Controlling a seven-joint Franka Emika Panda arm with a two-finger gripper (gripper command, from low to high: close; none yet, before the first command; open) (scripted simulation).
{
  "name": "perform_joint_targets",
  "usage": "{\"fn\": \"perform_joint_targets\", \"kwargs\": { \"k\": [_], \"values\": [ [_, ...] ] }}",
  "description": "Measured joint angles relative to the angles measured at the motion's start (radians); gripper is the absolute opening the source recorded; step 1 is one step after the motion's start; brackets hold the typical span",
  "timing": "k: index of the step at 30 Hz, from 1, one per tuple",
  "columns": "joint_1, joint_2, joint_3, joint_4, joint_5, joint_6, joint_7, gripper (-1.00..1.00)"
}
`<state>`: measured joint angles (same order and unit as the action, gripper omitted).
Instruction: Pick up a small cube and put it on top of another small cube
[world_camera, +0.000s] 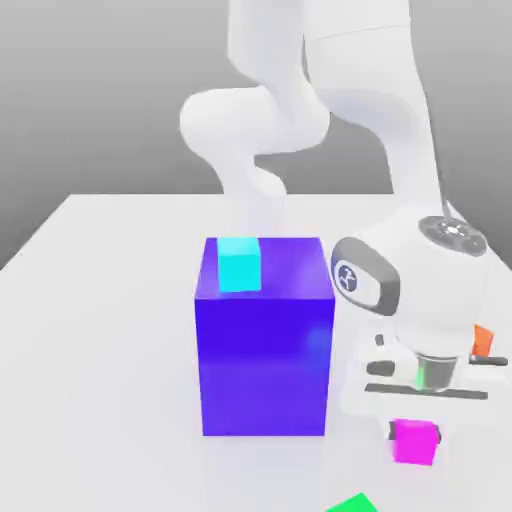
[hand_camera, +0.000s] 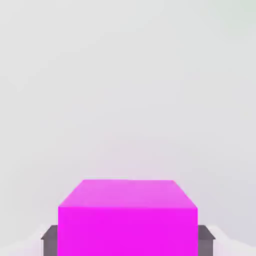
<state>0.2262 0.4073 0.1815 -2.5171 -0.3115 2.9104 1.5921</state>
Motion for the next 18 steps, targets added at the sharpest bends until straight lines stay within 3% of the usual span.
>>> {"fn": "perform_joint_targets", "kwargs": {
  "k": [3,8,16,18],
  "values": [
    [-0.016,-0.029,0.021,-0.007,0.02,-0.022,-0.015,-1.0],
    [-0.09,-0.179,0.107,-0.026,0.138,-0.152,-0.122,-1.0],
    [-0.251,-0.126,0.067,0.248,0.193,-0.371,-0.447,-1.0],
    [-0.261,-0.077,0.051,0.281,0.18,-0.355,-0.469,-1.0]
  ]
}}
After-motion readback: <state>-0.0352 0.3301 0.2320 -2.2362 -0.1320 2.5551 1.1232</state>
